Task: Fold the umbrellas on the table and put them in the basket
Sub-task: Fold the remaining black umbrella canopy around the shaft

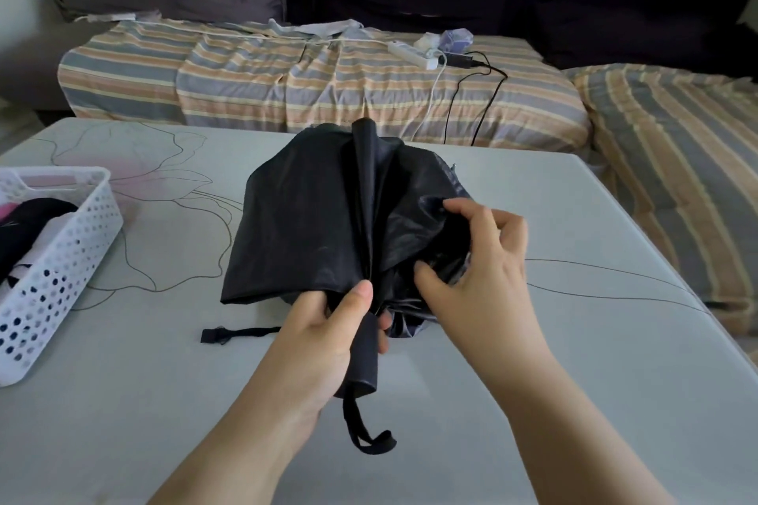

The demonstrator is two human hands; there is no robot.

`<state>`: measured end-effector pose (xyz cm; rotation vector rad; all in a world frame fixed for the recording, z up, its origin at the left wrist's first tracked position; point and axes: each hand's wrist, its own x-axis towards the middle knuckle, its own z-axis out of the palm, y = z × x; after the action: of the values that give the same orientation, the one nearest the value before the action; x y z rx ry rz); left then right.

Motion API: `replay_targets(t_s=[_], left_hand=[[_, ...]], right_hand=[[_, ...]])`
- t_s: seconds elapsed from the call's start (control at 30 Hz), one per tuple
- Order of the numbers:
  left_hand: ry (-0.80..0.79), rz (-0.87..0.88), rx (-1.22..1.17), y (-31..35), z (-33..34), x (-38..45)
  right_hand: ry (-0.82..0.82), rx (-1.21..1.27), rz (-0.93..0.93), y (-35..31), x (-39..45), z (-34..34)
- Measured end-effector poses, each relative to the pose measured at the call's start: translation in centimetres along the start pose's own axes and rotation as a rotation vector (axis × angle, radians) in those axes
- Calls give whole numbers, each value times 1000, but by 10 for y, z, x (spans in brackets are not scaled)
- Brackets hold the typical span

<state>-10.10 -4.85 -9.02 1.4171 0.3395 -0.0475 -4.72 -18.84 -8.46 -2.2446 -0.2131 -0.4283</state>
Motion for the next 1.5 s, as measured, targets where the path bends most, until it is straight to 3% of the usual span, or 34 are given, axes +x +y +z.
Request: replay_targets(t_s=[0.13,0.2,0.33,0.4,0.47,0.6,0.67,0.73,0.83,0.9,0.97,1.03,1.1,1.2,1.3,1.4,1.5], left_hand=[[17,31,92,-5,4,-6],[50,2,54,-9,5,-4],[168,-39,-81,-13,4,7],[190,-14,-87,-14,6,10],[182,5,-90,-13,8,9],[199,23,-71,-15,2,9],[219,2,-112,-15,-1,10],[221,-30,-185,-13,0,10],[201,-46,-228,-10,2,8],[181,-39,-238,-10,1,7],[152,-36,-231,-9,1,7],[133,-25,-205,-10,2,6],[135,-13,-189,-10,2,6],[139,2,-126,-10,3,9],[190,0,-145,-14,3,10],[197,49,-69,-17,2,9],[193,88,-18,-16,1,8]], right_hand=[[205,-321,-341,-3,9,8],[260,-366,-396,0,13,8],[270,216,105,0,16,-7],[310,268,197,2,15,-6],[357,174,158,4,15,-5],[171,-167,83,11,19,-14],[289,-126,-108,7,12,-19],[381,38,-159,-2,3,-20],[351,401,143,-5,4,-16],[145,525,451,2,9,-11],[-15,523,604,7,14,-7],[10,505,525,5,14,-10],[101,431,298,1,14,-15],[61,411,143,-9,9,-14],[165,384,162,-7,11,-16],[375,655,259,-1,15,-24],[370,708,410,8,13,-19]])
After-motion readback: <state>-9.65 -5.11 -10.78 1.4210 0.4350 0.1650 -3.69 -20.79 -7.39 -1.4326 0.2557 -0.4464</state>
